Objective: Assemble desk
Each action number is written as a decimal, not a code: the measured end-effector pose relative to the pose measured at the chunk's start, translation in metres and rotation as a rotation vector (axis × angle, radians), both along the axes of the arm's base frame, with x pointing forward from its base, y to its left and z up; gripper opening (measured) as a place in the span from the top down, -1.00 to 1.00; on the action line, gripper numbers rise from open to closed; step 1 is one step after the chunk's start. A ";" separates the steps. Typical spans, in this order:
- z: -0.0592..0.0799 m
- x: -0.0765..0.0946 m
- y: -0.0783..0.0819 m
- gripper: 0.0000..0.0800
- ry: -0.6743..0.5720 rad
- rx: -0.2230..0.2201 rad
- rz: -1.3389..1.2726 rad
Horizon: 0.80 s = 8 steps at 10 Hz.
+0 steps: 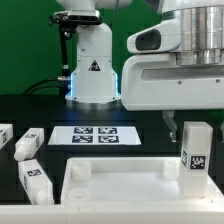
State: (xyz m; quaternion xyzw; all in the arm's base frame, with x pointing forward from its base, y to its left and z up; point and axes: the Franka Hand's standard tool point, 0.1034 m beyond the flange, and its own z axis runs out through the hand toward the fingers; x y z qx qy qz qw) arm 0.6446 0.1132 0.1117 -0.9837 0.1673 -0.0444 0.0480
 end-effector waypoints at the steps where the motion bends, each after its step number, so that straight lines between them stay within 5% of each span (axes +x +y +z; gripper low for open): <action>1: -0.001 -0.001 -0.004 0.27 0.009 0.002 -0.070; 8: -0.003 -0.003 -0.008 0.27 0.088 0.108 -1.020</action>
Offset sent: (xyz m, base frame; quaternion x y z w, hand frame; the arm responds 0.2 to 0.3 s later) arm 0.0032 -0.0055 -0.0024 -0.0303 0.0027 0.2584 0.9656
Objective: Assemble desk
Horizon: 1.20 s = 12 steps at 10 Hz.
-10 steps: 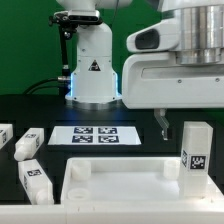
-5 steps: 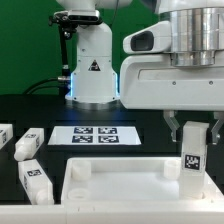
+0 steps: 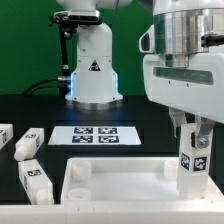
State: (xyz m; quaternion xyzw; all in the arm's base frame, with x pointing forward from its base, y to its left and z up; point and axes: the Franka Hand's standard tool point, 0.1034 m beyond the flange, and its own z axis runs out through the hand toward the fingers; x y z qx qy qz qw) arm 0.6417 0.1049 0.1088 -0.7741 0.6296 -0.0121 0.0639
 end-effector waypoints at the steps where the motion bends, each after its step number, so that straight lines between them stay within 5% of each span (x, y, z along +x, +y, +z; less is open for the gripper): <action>1: 0.000 0.000 0.000 0.27 0.007 0.010 -0.084; 4: 0.001 -0.001 0.007 0.27 0.007 0.115 -0.623; 8: 0.000 -0.003 0.008 0.27 0.000 0.131 -0.634; 9: 0.000 -0.003 0.008 -0.22 -0.006 0.124 -0.584; 10: 0.001 -0.004 0.010 -0.22 -0.018 0.094 -0.394; 11: 0.003 -0.005 0.016 -0.54 -0.019 0.073 -0.221; 12: 0.004 -0.005 0.018 -0.54 -0.025 0.067 -0.152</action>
Offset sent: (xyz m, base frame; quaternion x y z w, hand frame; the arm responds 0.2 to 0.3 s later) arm 0.0003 -0.0021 -0.0033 0.1214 0.0087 0.4661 0.8763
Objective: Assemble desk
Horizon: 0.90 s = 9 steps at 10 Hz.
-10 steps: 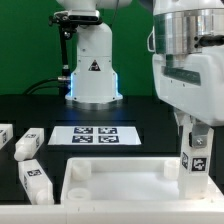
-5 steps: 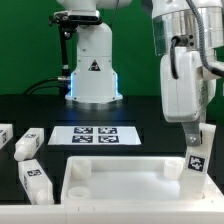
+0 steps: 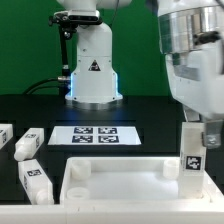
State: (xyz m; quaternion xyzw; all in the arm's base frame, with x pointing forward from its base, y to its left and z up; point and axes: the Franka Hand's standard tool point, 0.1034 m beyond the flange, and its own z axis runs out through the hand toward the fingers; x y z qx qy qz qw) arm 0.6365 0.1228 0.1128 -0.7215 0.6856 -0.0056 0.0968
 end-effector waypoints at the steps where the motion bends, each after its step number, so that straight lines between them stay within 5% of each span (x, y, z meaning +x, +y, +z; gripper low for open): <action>1: -0.001 0.000 -0.001 -0.61 -0.008 -0.010 0.055; 4: -0.001 0.000 -0.002 -0.62 -0.037 -0.042 0.276; 6: -0.001 0.001 -0.012 -0.62 -0.065 -0.140 0.752; 9: 0.000 0.003 -0.014 -0.62 -0.094 -0.179 0.962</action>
Offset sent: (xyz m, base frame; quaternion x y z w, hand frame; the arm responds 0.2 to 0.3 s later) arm 0.0000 0.0000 0.0000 0.0000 0.0000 -0.1296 0.9916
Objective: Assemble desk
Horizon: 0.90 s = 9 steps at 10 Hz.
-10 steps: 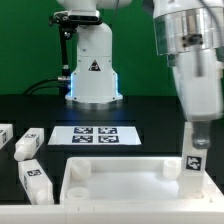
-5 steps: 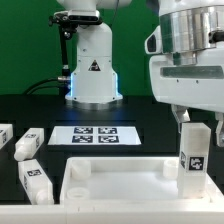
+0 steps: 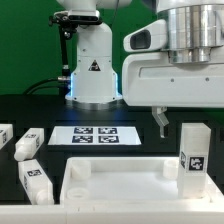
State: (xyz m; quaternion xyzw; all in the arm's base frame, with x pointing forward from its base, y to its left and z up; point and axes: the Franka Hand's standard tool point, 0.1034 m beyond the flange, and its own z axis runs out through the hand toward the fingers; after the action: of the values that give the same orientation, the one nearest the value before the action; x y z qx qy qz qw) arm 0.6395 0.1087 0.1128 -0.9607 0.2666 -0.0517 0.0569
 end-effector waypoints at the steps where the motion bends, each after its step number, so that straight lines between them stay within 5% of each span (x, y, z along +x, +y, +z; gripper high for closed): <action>1: 0.000 0.000 0.000 -0.62 -0.007 -0.020 0.093; 3: -0.003 -0.001 0.001 -0.62 -0.018 -0.131 0.489; 6: -0.003 -0.002 0.001 -0.40 -0.014 -0.121 0.430; 7: -0.004 -0.002 0.001 0.10 -0.011 -0.111 0.352; 9: -0.003 -0.002 0.002 0.29 -0.004 -0.094 0.219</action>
Offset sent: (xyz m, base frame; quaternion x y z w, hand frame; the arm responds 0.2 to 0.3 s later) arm 0.0000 0.0000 0.0000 0.0000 0.0000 -0.0650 0.9979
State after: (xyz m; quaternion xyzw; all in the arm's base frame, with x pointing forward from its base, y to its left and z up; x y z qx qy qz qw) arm 0.6379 0.1102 0.1093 -0.9856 0.1571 -0.0596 0.0177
